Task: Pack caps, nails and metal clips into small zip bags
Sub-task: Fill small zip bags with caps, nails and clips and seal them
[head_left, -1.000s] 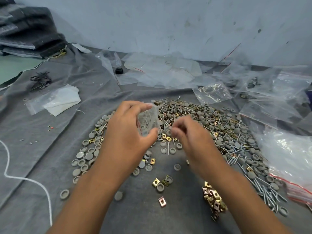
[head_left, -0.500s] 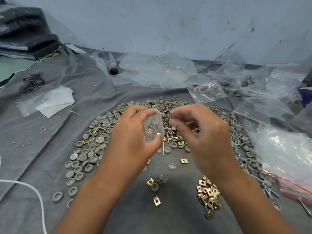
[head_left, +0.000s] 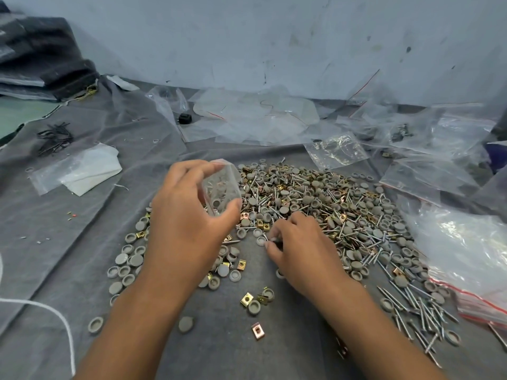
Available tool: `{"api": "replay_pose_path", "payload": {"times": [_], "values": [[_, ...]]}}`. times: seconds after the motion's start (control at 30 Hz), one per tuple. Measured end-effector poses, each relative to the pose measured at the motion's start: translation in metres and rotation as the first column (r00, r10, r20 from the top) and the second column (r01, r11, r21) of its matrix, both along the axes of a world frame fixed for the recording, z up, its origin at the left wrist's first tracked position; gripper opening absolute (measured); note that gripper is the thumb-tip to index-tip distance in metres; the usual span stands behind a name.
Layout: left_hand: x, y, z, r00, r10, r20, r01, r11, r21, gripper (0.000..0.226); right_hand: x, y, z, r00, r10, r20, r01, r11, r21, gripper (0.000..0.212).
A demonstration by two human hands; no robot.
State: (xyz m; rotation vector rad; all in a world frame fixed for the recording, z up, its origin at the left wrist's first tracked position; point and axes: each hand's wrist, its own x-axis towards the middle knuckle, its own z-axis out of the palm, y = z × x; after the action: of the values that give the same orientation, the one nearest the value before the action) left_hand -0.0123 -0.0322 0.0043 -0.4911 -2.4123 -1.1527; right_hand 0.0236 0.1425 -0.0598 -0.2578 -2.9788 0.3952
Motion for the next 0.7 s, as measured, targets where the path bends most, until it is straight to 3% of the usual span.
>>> {"api": "replay_pose_path", "payload": {"times": [0.2,0.37,0.57,0.7], "values": [[-0.001,-0.005,0.002,1.0,0.003,0.005,-0.003,1.0,0.006,0.05,0.004,-0.001,0.009,0.993,-0.047,0.104,0.037,0.995,0.095,0.02],[-0.001,-0.005,0.002,1.0,-0.005,0.008,0.005,1.0,0.002,0.05,0.001,0.007,0.018,0.984,-0.066,0.164,0.091,0.984,-0.152,0.02],[0.0,-0.003,0.001,1.0,-0.018,0.014,0.018,1.0,-0.002,0.05,0.007,0.003,0.01,0.991,-0.003,0.136,0.005,1.0,-0.014,0.015],[-0.001,-0.002,0.0,1.0,-0.023,0.017,0.023,1.0,-0.002,0.051,-0.002,0.007,0.008,0.996,-0.071,0.049,0.079,0.978,-0.19,0.018]]}}
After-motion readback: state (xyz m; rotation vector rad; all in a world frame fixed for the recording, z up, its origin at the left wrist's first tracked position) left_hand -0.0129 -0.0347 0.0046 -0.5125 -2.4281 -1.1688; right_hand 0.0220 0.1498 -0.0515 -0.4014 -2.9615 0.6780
